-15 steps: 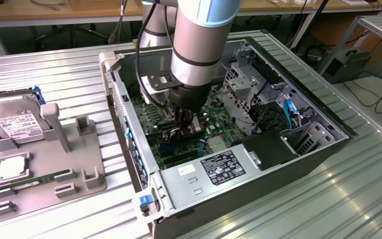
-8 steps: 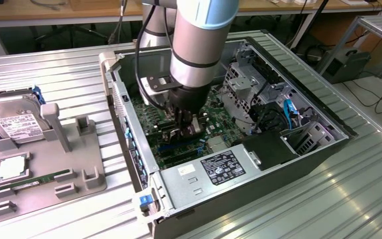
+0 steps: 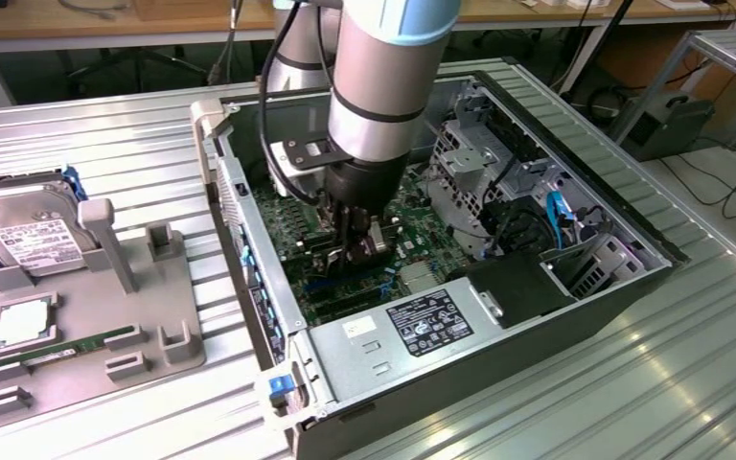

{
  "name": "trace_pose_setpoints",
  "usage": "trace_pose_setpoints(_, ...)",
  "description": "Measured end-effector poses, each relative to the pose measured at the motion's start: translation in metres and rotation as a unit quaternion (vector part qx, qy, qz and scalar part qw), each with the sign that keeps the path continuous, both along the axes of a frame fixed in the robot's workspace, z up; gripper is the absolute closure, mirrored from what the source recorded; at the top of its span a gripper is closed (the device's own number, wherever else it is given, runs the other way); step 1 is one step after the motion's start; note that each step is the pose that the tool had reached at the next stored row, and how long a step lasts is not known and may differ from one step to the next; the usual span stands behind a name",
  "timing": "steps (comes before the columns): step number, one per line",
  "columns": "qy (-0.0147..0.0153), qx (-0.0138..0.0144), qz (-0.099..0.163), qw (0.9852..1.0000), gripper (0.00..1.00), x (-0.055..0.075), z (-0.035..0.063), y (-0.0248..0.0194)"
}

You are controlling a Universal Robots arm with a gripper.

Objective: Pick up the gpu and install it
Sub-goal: 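Insert the gpu into the slot, then press down on the gpu until it lock into place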

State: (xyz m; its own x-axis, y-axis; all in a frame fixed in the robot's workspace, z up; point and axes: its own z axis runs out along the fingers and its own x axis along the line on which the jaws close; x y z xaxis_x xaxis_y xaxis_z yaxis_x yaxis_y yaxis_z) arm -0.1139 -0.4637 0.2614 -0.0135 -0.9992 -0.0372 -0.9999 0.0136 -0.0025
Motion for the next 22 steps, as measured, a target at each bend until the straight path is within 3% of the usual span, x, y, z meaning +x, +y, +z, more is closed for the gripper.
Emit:
trace_pose_setpoints(4, 0.0, 0.0, 0.0, 1.0, 0.66, 0.0, 0.0176, 0.0002)
trace_pose_setpoints(6, 0.0, 0.0, 0.0, 1.0, 0.66, 0.0, 0.0208, 0.0006)
trace_pose_setpoints(8, -0.0001, 0.0001, 0.0, 1.0, 0.68, 0.0, 0.0214, 0.0016)
trace_pose_setpoints(10, 0.0, 0.0, 0.0, 1.0, 0.81, 0.0, 0.0219, 0.0029)
trace_pose_setpoints(13, 0.0, -0.0001, 0.0, 1.0, 0.89, -0.001, 0.022, 0.004)
trace_pose_setpoints(21, 0.0, -0.0001, 0.002, 1.0, 0.89, -0.001, 0.022, 0.0041)
trace_pose_setpoints(22, 0.0, -0.0001, 0.002, 1.0, 0.89, -0.002, 0.0217, 0.0071)
